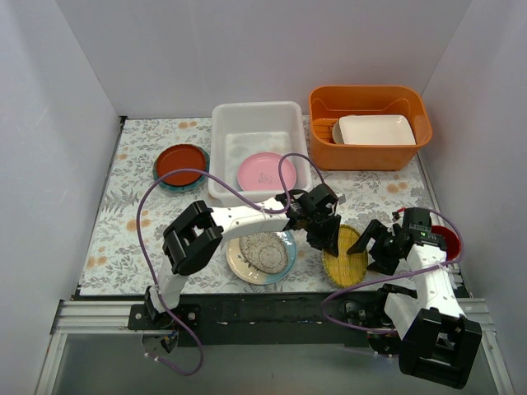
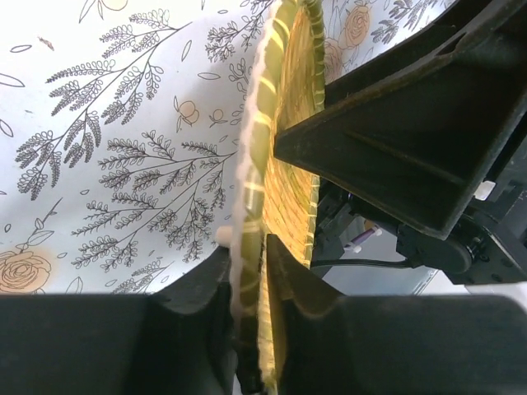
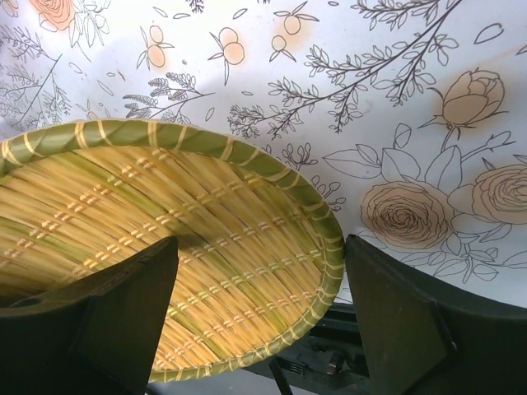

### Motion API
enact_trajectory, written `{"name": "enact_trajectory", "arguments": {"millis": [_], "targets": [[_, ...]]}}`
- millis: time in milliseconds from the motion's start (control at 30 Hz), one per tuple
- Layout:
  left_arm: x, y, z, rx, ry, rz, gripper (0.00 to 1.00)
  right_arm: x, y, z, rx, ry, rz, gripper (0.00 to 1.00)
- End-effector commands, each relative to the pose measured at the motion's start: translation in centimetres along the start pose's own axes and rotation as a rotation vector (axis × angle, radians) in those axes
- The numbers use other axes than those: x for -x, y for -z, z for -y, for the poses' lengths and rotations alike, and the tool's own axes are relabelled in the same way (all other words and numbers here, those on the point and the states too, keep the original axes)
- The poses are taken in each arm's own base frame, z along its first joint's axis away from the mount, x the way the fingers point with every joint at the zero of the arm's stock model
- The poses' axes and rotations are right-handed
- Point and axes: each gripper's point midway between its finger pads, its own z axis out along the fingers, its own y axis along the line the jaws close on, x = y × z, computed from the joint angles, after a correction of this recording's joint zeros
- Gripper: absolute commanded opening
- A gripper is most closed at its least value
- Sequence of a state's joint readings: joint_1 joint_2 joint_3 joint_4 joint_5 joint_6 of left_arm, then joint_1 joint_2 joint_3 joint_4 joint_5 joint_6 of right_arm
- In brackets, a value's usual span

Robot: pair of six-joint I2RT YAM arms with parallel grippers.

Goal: Place the plates into the plastic bin on the countertop
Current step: Pick up the plate from the corner of the board.

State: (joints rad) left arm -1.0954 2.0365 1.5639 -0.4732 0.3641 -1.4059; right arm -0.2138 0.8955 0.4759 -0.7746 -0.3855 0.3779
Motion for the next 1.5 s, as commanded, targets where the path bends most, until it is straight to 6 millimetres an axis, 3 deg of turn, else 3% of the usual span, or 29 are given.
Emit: {"name": "enact_trajectory", "arguments": {"millis": [0, 133, 767, 1000, 1167, 1467], "targets": [[-0.5, 0.7, 1.8, -0.047, -0.043, 0.003, 0.11, 0.3, 0.3, -1.7, 0.085, 0.014, 0.008, 0.88], [-0.6, 0.7, 1.9, -0.052, -0.048, -0.002, 0.0, 0.3, 0.3, -1.6, 0.083, 0.012, 0.006, 0.88], [0.0, 1.2, 1.3, -0.002, -0.053, 0.035, 0.0, 1.2, 1.4, -3.2, 0.127, 0.033, 0.026, 0.89], [1.1, 1.7, 1.4, 0.015, -0.06, 0.064, 0.0, 2.1, 2.9, -4.8, 0.183, 0.075, 0.079, 0.9], [2.9, 3.8, 1.8, -0.014, -0.042, 0.105, 0.0, 2.8, 3.8, -5.4, 0.188, 0.113, 0.115, 0.9], [5.7, 7.8, 0.7, 0.024, -0.034, 0.173, 0.0, 4.7, 5.6, -6.5, 0.185, 0.165, 0.2, 0.9]]}}
